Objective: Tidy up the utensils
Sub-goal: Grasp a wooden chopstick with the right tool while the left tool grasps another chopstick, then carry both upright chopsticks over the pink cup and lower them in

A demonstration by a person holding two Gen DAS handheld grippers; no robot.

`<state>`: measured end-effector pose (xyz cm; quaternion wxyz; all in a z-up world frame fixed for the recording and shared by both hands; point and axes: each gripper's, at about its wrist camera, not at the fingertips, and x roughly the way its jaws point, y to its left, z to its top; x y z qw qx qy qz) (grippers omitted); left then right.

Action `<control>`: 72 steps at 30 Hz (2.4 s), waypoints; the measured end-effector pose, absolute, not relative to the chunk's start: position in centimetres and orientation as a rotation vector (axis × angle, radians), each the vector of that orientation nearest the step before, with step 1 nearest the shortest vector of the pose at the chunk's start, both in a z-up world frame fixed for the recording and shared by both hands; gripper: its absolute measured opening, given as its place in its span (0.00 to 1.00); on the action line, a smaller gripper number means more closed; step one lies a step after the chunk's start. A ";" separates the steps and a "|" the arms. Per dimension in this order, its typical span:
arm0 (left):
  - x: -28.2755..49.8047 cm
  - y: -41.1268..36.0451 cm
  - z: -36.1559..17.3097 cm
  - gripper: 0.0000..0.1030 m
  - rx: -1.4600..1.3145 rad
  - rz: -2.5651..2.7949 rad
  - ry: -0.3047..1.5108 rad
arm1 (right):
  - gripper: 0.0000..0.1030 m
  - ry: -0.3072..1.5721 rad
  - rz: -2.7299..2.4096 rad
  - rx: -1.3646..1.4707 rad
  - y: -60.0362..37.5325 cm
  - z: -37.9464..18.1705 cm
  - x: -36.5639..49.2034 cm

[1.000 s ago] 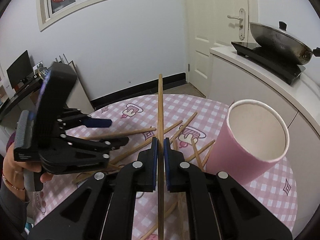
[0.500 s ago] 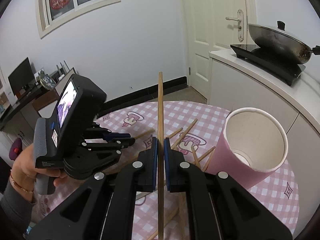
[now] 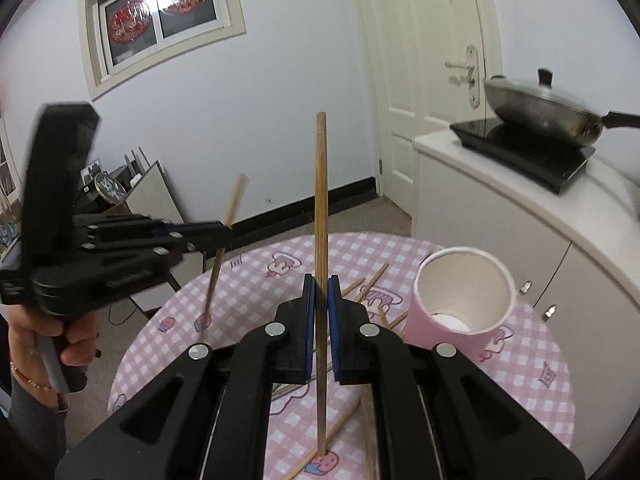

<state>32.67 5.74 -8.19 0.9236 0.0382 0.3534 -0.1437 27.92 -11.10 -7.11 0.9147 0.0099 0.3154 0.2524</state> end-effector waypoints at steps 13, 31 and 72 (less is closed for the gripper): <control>29.3 1.5 1.0 0.06 -0.059 -0.359 0.436 | 0.05 0.515 0.440 0.009 -15.5 -0.8 26.4; 34.2 -5.1 0.7 0.06 -0.201 -0.371 0.296 | 0.05 0.372 0.312 0.021 -19.1 1.1 29.6; 35.0 -5.1 -8.5 0.07 -0.178 -0.396 0.594 | 0.27 0.539 0.276 0.062 -19.8 -5.8 28.8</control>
